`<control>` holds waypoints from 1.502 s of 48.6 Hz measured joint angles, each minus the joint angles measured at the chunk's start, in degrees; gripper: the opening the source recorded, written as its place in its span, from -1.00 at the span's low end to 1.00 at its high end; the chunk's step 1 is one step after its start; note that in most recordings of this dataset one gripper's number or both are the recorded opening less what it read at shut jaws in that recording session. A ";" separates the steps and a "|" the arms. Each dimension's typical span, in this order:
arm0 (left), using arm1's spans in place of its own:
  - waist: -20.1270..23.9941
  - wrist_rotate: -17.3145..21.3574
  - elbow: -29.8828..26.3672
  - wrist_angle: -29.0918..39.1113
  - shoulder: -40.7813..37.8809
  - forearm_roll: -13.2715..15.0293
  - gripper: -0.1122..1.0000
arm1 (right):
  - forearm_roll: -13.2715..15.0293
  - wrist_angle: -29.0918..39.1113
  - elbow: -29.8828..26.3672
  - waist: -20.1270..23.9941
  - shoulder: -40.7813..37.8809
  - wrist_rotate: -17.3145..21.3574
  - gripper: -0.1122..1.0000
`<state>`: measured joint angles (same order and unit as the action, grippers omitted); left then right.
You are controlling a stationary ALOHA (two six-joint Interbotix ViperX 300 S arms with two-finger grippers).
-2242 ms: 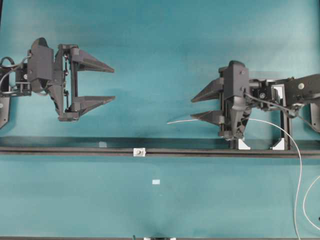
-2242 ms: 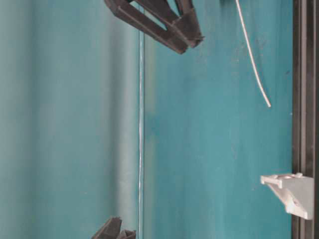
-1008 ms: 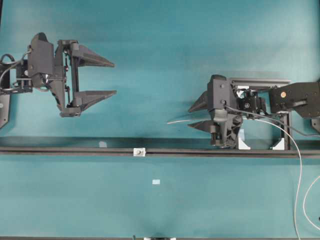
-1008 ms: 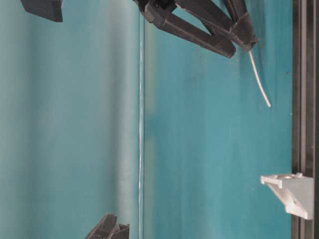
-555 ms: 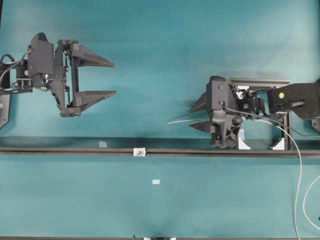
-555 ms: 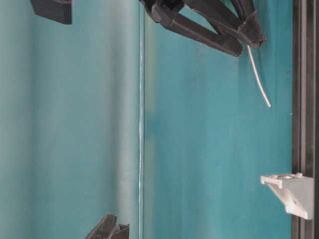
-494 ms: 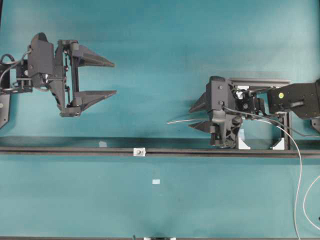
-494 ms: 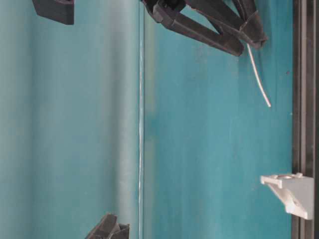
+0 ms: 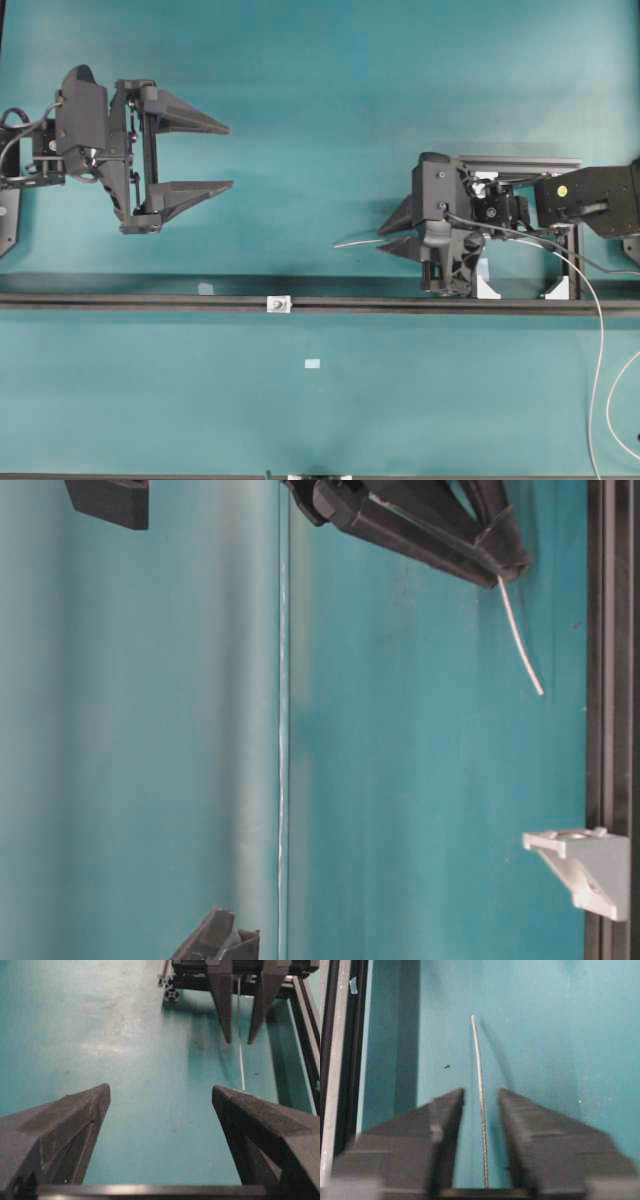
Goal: Insert the wire into the hole on the left side and pull it with the left arm.
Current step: 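Close the right gripper on the white wire's free end, then lift the wire and carry it left along the black rail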
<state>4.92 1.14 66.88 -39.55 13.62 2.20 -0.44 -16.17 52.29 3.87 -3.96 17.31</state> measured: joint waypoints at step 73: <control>0.00 -0.26 0.00 3.25 5.80 0.00 0.38 | 0.88 6.15 0.18 -0.70 10.46 -0.53 -0.77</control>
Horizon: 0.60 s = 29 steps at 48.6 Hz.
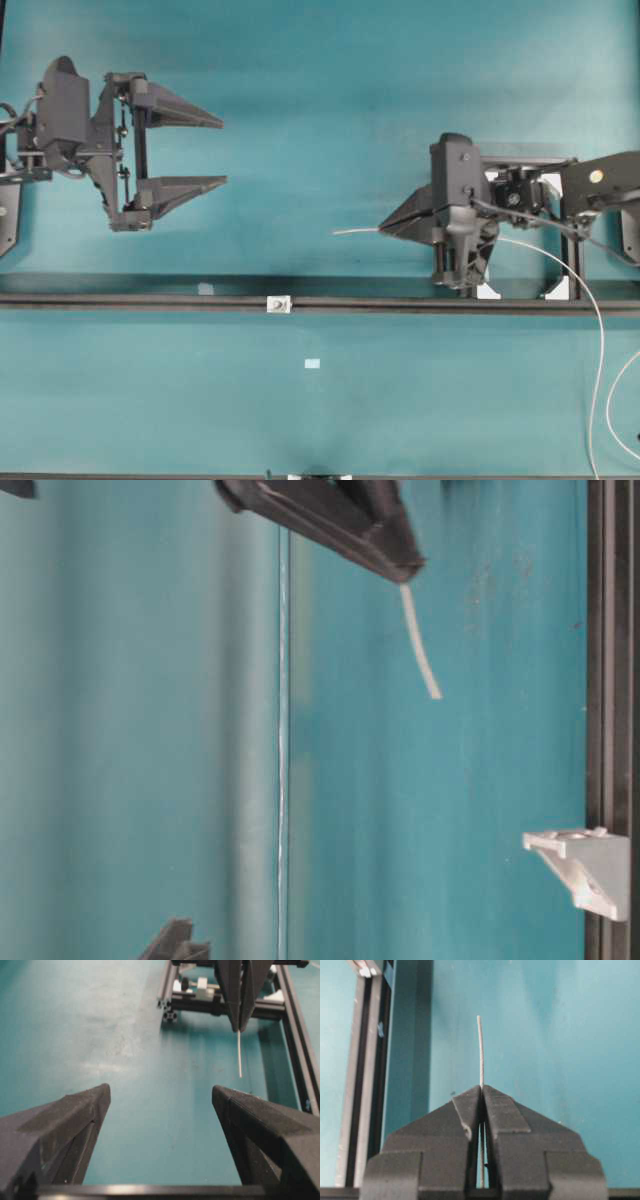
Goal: Insert the wire into the hole on the left side and pull it with the left arm.
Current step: 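Lift the wire and carry it left along the black rail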
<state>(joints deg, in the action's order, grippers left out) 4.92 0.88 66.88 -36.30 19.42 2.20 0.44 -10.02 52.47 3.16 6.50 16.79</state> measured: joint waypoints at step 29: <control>-2.29 -1.58 0.00 8.79 10.02 0.26 0.39 | 0.97 1.49 0.53 -0.18 6.77 0.53 -0.77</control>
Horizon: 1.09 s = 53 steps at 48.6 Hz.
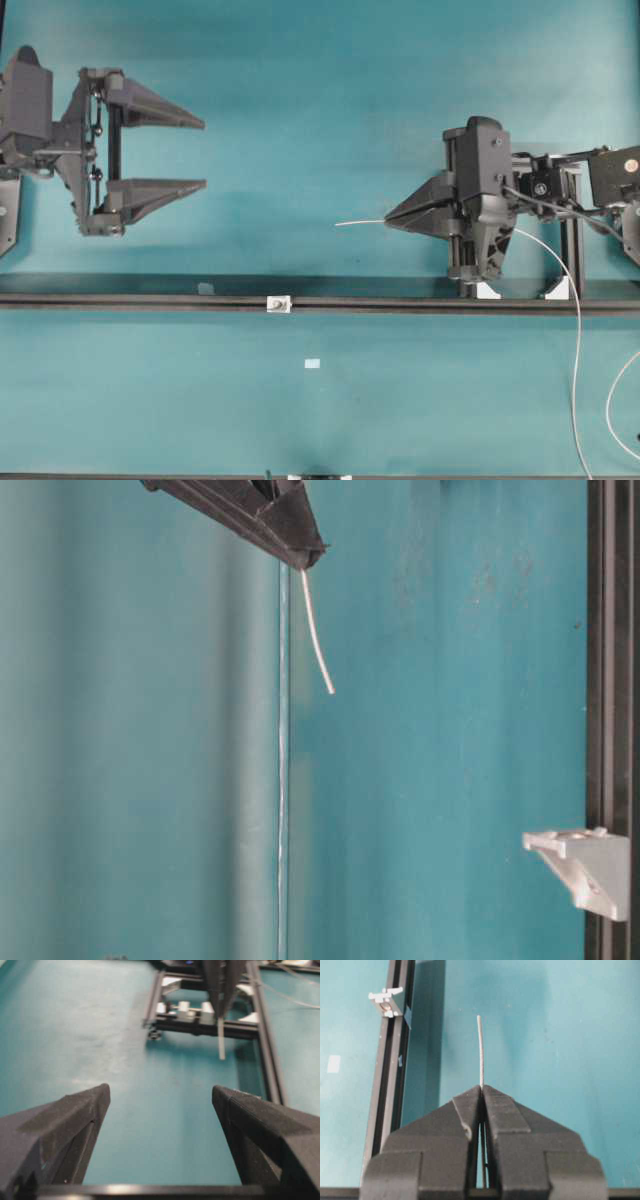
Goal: Insert the wire into the hole on the left side and pull it with the left arm.
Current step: 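Lift the wire and carry it left along the black rail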
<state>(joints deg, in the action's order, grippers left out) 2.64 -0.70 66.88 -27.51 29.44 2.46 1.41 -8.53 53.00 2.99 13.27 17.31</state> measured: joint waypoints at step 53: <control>-16.26 -1.05 8.70 -13.89 -0.62 1.49 0.39 | -36.56 -31.11 0.62 19.25 -12.83 -23.29 -0.77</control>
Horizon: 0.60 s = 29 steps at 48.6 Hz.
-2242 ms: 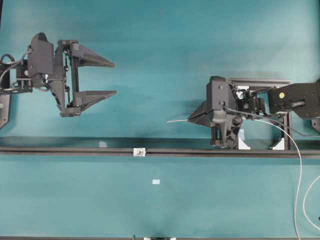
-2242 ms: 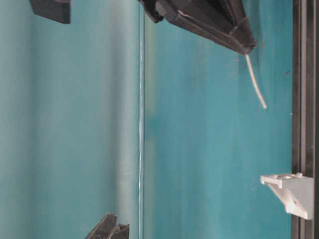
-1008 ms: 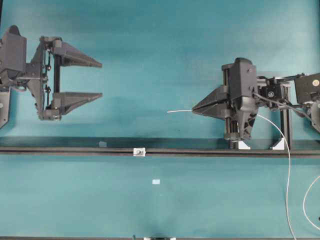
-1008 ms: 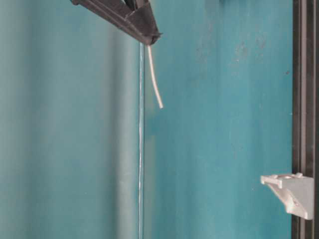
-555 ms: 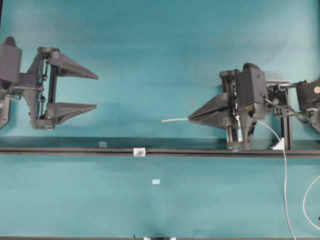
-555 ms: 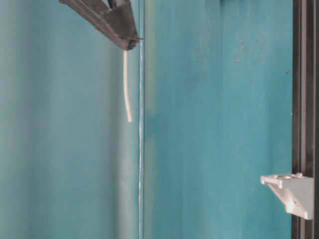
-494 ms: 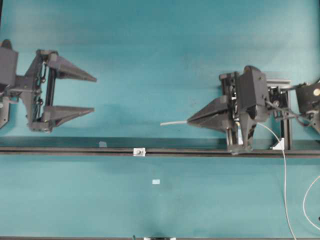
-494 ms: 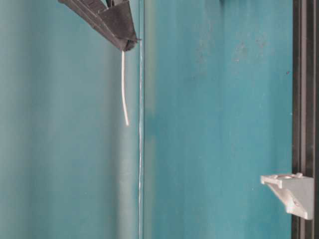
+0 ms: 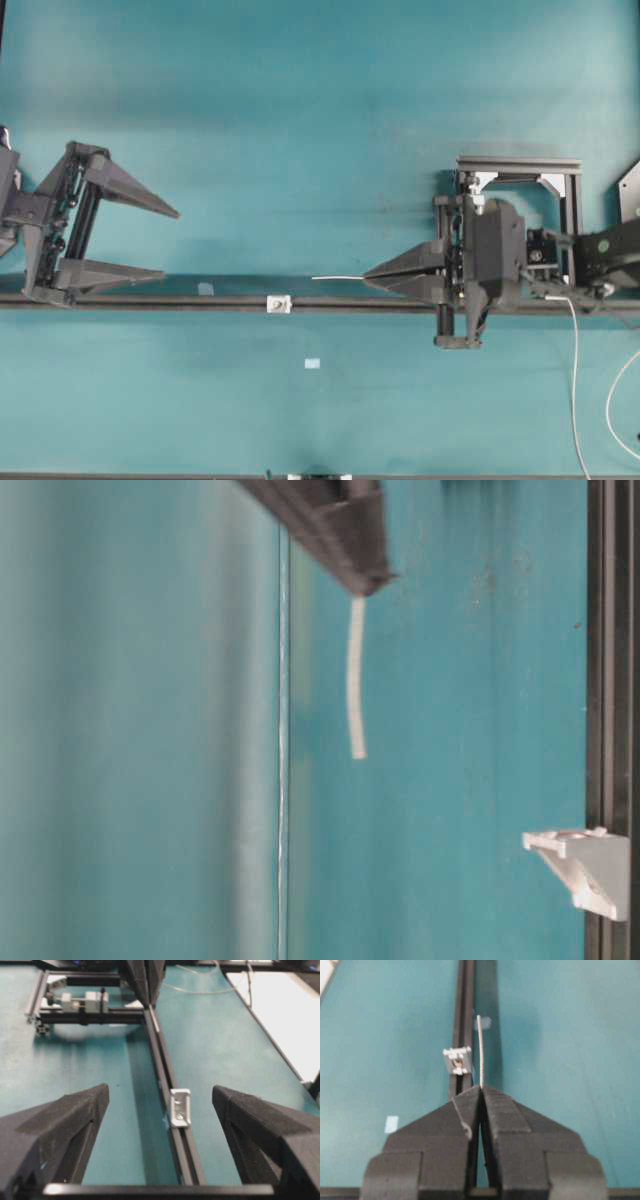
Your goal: Insert the wire into the hole on the left side and pull it with the left arm.
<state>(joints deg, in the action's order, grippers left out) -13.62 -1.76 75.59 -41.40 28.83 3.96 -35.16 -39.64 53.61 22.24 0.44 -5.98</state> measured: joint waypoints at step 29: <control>-2.81 -0.79 -8.00 -20.83 -34.80 0.00 0.39 | -6.15 -5.10 -1.41 3.96 -5.63 -2.11 -0.77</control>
<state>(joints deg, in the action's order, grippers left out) -16.44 -2.55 67.59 -62.23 -5.98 3.96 -41.31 -44.74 52.21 26.19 -5.19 -8.09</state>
